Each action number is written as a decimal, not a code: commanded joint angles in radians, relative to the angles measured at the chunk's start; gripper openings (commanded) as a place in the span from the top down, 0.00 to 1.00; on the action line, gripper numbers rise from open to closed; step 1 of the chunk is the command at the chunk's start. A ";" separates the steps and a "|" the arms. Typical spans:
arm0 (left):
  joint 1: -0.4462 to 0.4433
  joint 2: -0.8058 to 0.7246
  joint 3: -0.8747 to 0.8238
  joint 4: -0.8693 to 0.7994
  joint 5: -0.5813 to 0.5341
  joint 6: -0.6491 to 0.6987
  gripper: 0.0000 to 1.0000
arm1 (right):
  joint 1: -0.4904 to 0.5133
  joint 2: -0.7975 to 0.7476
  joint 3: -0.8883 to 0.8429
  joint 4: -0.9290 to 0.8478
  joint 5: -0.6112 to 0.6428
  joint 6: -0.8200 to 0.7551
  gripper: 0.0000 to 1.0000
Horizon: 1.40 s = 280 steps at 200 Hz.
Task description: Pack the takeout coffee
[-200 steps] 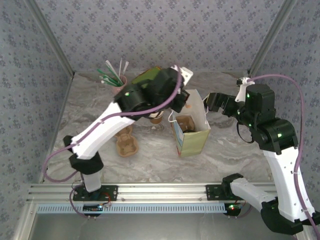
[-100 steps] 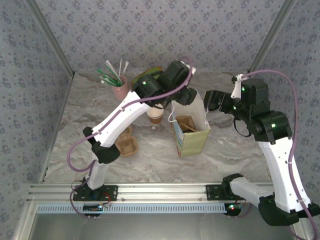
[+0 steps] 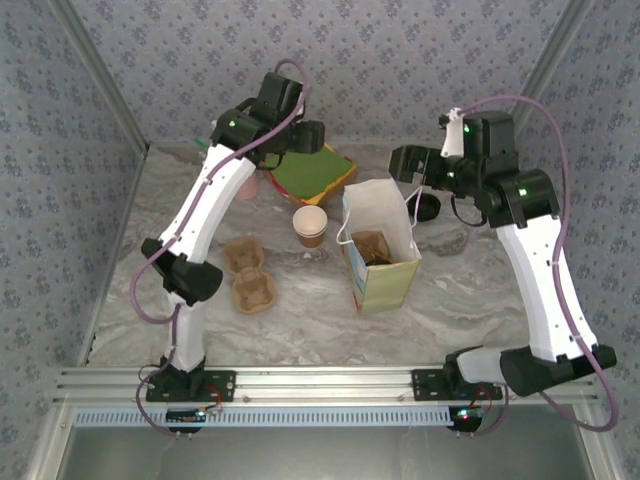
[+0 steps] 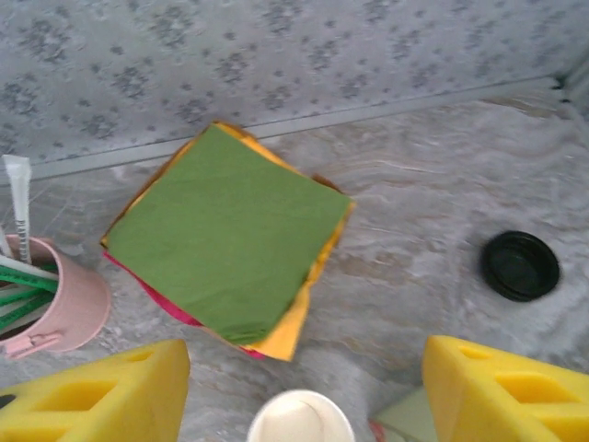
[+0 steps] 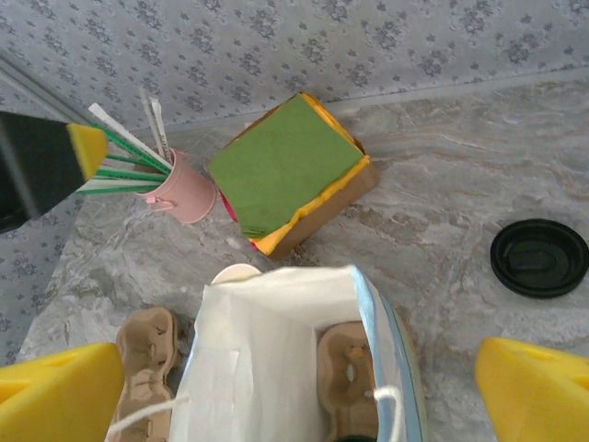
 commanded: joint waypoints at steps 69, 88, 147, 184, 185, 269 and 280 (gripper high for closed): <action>0.088 0.360 0.090 0.123 0.034 0.046 0.34 | -0.003 0.200 0.192 -0.072 -0.072 -0.061 0.00; 0.095 0.418 0.100 0.161 0.039 0.045 0.32 | 0.002 0.231 0.205 -0.072 -0.096 -0.065 0.00; 0.109 0.546 0.156 0.245 0.001 0.084 0.30 | 0.032 0.290 0.221 -0.084 -0.145 -0.077 0.00; 0.123 0.592 0.163 0.282 0.003 0.097 0.27 | 0.042 0.306 0.215 -0.095 -0.151 -0.074 0.00; 0.123 0.593 0.163 0.282 0.003 0.098 0.27 | 0.042 0.306 0.215 -0.095 -0.151 -0.075 0.00; 0.123 0.663 0.159 0.275 -0.003 0.125 0.34 | 0.042 0.309 0.192 -0.115 -0.143 -0.066 0.00; 0.124 0.659 0.159 0.270 -0.001 0.122 0.40 | 0.041 0.308 0.189 -0.114 -0.142 -0.065 0.00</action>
